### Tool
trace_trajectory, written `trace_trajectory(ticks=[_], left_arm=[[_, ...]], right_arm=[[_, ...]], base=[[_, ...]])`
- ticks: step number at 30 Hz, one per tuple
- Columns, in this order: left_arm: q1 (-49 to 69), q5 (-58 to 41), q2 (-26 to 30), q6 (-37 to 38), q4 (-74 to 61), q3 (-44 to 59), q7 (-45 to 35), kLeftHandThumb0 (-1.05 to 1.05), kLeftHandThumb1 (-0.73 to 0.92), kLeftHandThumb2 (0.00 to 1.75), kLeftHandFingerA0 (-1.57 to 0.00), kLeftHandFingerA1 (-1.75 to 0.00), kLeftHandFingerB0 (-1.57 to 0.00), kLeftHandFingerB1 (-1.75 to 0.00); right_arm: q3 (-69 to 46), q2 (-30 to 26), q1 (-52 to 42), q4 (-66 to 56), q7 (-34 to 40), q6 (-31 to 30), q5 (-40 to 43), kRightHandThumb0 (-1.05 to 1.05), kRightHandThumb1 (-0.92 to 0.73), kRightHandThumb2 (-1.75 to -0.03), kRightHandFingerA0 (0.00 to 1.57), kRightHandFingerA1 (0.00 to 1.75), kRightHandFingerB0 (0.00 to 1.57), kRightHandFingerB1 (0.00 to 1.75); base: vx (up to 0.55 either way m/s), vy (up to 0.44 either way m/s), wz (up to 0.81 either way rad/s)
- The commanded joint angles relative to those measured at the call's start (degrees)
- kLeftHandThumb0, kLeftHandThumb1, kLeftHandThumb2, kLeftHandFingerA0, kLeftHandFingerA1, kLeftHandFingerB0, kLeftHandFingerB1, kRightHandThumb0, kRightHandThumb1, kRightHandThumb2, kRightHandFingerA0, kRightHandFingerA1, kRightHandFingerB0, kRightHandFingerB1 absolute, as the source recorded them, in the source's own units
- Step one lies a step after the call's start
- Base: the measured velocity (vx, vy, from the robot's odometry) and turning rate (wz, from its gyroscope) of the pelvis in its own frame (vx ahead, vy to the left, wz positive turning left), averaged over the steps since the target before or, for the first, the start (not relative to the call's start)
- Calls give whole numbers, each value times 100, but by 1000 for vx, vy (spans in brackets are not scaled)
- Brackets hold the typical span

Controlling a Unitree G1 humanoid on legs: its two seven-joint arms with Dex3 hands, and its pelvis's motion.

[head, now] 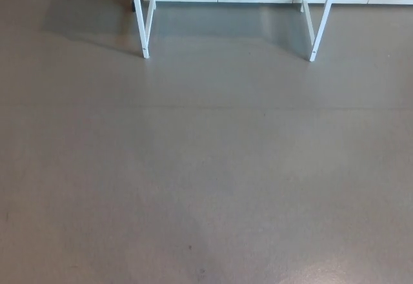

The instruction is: The robot walks towards a desk on which a shovel is kept on the left hand side and a container is kept on the right hand side. The robot picks up the shovel using its left hand and places it in the container.

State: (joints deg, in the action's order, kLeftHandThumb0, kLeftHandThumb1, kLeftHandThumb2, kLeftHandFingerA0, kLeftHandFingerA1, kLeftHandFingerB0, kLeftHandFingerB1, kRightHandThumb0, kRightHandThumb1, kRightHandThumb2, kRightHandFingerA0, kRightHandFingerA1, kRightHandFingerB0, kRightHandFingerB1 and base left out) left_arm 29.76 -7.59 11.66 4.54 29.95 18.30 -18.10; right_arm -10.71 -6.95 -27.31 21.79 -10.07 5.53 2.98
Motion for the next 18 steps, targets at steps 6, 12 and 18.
trace_trajectory(ticks=[6, 12, 18], left_arm=[[79, -233, 127, 723, -43, 66, -509, -67, 64, 84, -31, -43, -23, -40], [-13, -123, 98, 1070, -10, -76, -580, -61, 72, 61, -33, -32, -26, -29], [-42, -44, -54, 1145, -374, -343, -442, -61, 72, 62, -33, -32, -26, -29]], right_arm=[[-96, 17, -108, -302, -280, 261, 367, -41, -66, -59, 45, 50, 30, 41], [-146, 12, -8, -434, -334, 34, 504, -40, -65, -58, 45, 52, 33, 43], [-124, 59, -109, -717, -314, -186, 506, -39, -68, -59, 45, 50, 30, 41]], base=[[0, 0, 0], [0, 0, 0], [0, 0, 0]])
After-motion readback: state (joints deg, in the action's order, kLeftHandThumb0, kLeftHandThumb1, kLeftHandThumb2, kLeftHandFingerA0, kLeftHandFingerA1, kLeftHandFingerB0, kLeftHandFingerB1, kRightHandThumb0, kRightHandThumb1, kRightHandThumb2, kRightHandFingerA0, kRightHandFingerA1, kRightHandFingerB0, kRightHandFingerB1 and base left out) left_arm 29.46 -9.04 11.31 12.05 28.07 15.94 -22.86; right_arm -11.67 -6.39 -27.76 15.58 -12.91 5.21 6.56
